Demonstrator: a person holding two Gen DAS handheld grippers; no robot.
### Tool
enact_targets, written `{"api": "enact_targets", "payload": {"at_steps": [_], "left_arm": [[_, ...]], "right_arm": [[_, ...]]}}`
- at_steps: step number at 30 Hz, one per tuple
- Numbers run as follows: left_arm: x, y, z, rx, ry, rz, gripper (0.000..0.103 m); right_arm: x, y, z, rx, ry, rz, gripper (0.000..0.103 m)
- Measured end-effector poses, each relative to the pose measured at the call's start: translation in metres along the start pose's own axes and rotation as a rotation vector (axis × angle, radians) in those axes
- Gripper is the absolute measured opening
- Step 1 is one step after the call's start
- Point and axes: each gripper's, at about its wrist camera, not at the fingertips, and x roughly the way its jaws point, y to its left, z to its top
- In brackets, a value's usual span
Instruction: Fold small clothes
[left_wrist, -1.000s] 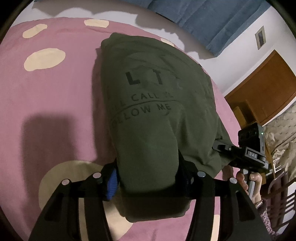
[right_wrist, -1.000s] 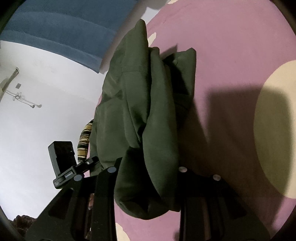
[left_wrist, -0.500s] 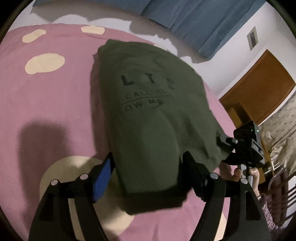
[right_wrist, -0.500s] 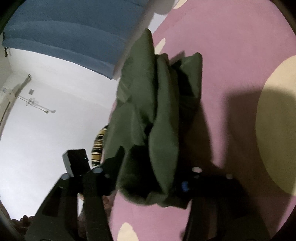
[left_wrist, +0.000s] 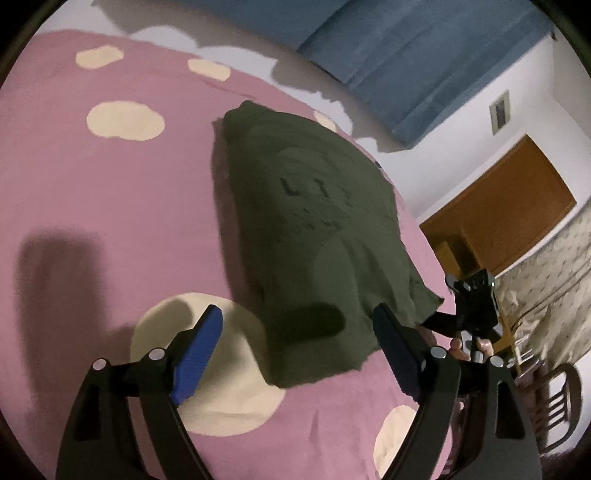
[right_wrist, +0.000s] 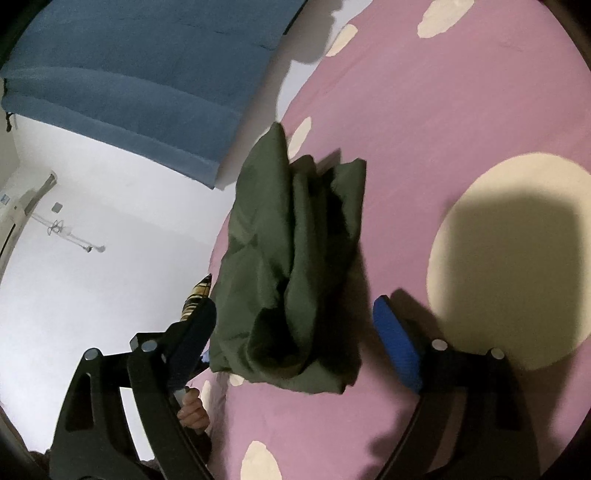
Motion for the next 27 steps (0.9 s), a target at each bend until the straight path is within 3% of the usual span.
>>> {"api": "enact_targets", "payload": {"at_steps": [6,13,27], "left_arm": [[0.020,0.004,0.033,0.025,0.045,-0.045,0.082],[0.049,0.023,0.068,-0.001,0.079,-0.034,0.083],[0.085,0.046,0.092,-0.082,0.128,-0.081,0.088]], "right_arm": [[0.024,0.003,0.035,-0.021,0.042,-0.029,0.089],[0.058,-0.014,0.075,0.081,0.075,0.037,0.089],[0.116,-0.005,0.115,0.070,0.182,0.014,0.091]]}}
